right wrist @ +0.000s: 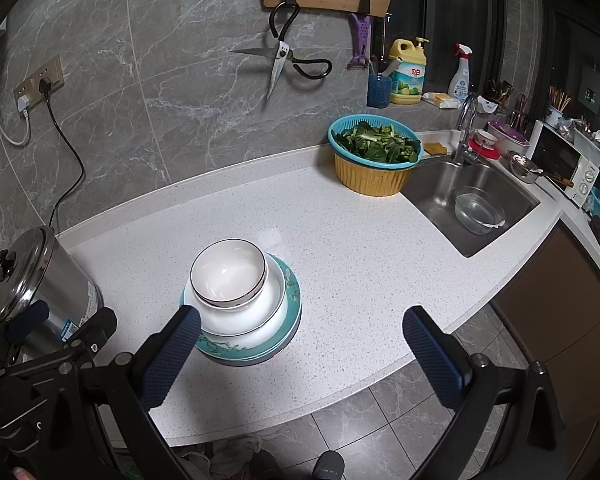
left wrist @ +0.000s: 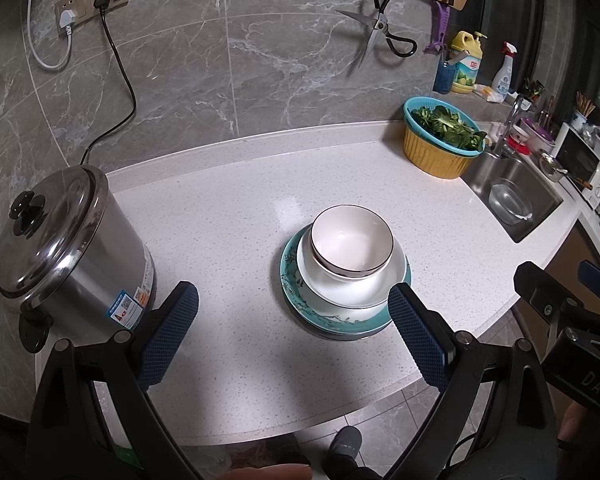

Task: Organize plates and bowls

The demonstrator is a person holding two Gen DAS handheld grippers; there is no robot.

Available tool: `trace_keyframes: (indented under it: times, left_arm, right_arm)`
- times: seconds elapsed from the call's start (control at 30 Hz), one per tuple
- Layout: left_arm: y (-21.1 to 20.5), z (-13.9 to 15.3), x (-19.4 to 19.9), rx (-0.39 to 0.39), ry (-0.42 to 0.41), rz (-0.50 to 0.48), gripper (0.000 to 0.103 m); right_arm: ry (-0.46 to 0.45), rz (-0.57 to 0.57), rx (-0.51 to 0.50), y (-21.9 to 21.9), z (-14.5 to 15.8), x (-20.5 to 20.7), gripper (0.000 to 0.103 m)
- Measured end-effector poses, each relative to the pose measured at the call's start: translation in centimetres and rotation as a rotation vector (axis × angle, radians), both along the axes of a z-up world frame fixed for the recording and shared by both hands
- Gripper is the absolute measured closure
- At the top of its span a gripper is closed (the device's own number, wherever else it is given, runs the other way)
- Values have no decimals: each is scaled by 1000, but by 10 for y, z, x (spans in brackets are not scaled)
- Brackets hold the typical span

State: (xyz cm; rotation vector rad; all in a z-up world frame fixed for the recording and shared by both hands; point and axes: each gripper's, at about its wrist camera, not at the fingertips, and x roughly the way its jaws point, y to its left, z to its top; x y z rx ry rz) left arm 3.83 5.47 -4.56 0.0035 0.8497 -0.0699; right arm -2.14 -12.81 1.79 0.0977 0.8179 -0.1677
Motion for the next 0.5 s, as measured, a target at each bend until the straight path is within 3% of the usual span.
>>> trace_keyframes:
  times: [0.5]
  left_arm:
    - [0, -1, 6, 4, 6, -9, 6]
  right_arm:
    - [1, 1, 1, -1, 1, 1, 0]
